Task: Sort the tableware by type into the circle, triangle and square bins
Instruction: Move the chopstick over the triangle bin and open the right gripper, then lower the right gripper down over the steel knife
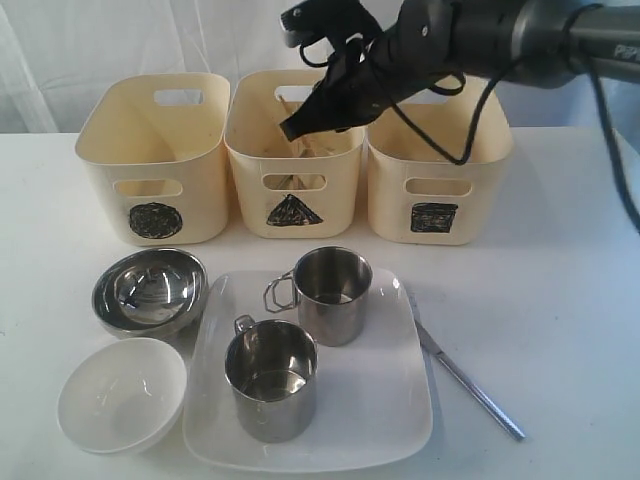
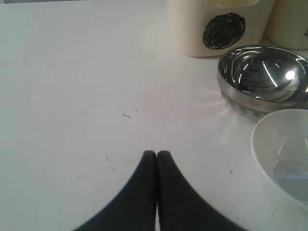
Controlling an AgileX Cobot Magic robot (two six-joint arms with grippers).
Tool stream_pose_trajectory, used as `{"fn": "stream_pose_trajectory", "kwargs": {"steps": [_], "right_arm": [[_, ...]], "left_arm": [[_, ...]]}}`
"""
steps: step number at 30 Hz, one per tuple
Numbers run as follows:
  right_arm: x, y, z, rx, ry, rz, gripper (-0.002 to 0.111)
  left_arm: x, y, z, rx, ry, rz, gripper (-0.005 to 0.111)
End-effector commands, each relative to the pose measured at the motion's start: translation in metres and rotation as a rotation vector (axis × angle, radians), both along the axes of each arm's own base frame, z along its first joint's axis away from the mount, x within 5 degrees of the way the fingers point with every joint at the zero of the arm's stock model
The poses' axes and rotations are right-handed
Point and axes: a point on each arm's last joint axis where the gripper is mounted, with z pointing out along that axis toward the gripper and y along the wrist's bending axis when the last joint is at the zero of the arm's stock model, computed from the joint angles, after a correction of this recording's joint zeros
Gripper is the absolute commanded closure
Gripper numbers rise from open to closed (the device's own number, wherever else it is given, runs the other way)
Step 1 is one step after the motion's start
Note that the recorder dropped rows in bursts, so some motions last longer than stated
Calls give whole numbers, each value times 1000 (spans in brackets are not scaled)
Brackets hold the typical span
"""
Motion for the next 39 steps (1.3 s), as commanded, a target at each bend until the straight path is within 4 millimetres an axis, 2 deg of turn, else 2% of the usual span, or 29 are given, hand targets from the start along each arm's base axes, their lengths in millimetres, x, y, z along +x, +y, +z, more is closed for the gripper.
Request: {"fn": "stream_pose_trajectory", "kwargs": {"steps": [1,4,6,11,13,16,20,23,25,28,39], "right_arm": [[-26,-21,31,-20,74,0,108],[-49,-39,43,13,103,-52,108],[-68,-51,42,1,174,-70,108],[-121,-77,23,-107,416,-58,108],[-137,-84,11,-160,521,-48,108],[-151,-90,-5,-218,631,-42,108],[-155,-99,-24,-307,663,-83,103],[-157,-108,-35,-414,690,-109,87],[-157,-109,-43,-434,717,-108,71],[-156,-109,-59,-455,757,-105,54],[-135,-99,-118,-483,820,-100,52]], "left_arm": [[0,0,-1,-5,-3,4,107],[0,0,-1,-5,-3,4,107],[0,0,-1,-5,-3,4,107],[0,0,-1,-5,-3,4,107],[0,0,-1,-5,-3,4,107],[0,0,-1,-5,-3,4,107],[0,0,-1,-5,-3,4,107],[0,0,-1,-5,-3,4,107],[0,0,-1,-5,-3,4,107],[0,0,-1,-5,-3,4,107],[0,0,-1,-5,-3,4,107]]}}
